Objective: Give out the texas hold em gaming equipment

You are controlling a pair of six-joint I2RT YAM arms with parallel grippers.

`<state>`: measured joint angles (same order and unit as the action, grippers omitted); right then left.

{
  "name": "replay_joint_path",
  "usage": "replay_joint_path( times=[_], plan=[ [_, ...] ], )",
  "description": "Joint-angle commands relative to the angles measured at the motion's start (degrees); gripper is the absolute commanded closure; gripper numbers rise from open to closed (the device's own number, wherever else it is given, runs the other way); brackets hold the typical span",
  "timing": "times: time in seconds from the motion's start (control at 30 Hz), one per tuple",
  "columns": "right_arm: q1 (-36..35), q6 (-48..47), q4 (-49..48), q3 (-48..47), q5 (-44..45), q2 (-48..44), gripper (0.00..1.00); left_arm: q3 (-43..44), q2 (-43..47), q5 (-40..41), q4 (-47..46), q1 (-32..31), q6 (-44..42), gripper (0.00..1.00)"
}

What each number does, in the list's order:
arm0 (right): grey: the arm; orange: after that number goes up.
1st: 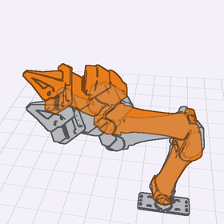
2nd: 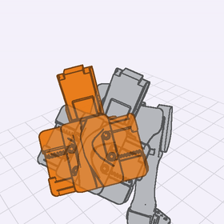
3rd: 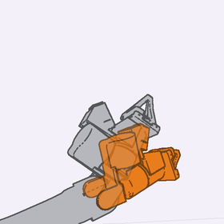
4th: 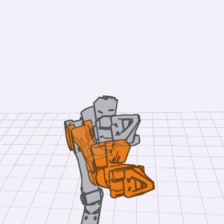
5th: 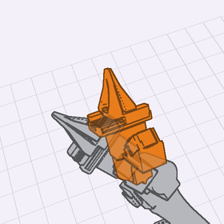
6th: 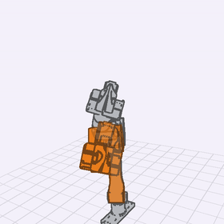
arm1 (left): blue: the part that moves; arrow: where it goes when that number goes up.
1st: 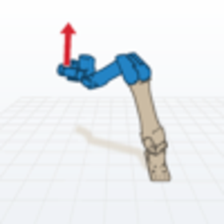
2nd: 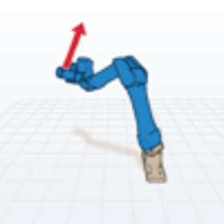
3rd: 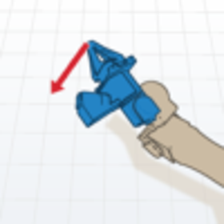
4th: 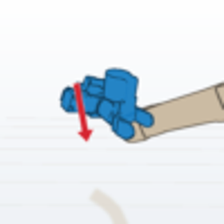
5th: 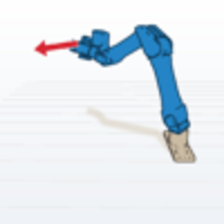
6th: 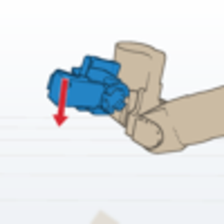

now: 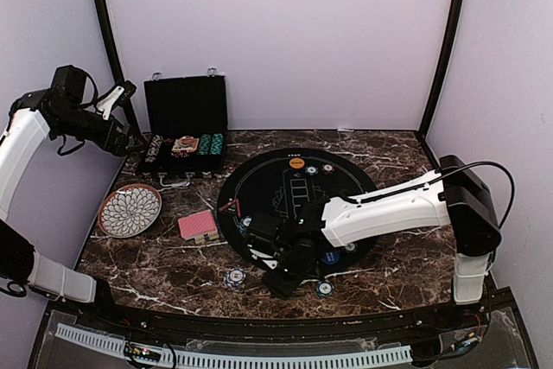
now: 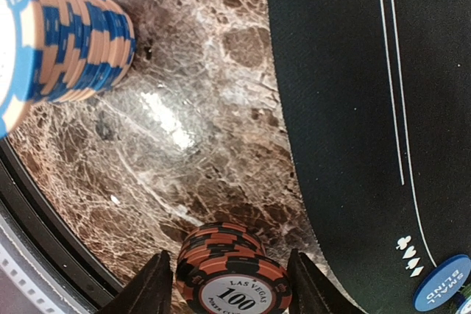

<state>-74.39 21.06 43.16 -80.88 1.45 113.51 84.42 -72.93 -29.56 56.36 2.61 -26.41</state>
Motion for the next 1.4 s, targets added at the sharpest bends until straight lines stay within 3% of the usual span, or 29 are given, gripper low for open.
replay_joint_path(
  times=[0.0,0.37,0.67,1.37],
  plan=[
    [-0.66,-0.09,0.37,-1.64,-0.13,-0.22,0.45,0.31,2.15,-0.67,0.77,-0.24,-0.75,0.01],
    [-0.67,-0.32,0.21,-0.86,0.09,0.98,0.44,0.13,2.17,-0.58,0.59,-0.33,-0.74,0.01],
    [-0.67,-0.48,0.93,-2.03,0.13,0.73,0.60,0.20,2.04,-0.53,0.42,-0.25,-0.78,0.01],
    [-0.37,0.78,5.56,-4.41,2.98,-4.77,0.63,0.72,2.00,-0.58,0.67,-0.24,-0.66,0.01]
  ],
)
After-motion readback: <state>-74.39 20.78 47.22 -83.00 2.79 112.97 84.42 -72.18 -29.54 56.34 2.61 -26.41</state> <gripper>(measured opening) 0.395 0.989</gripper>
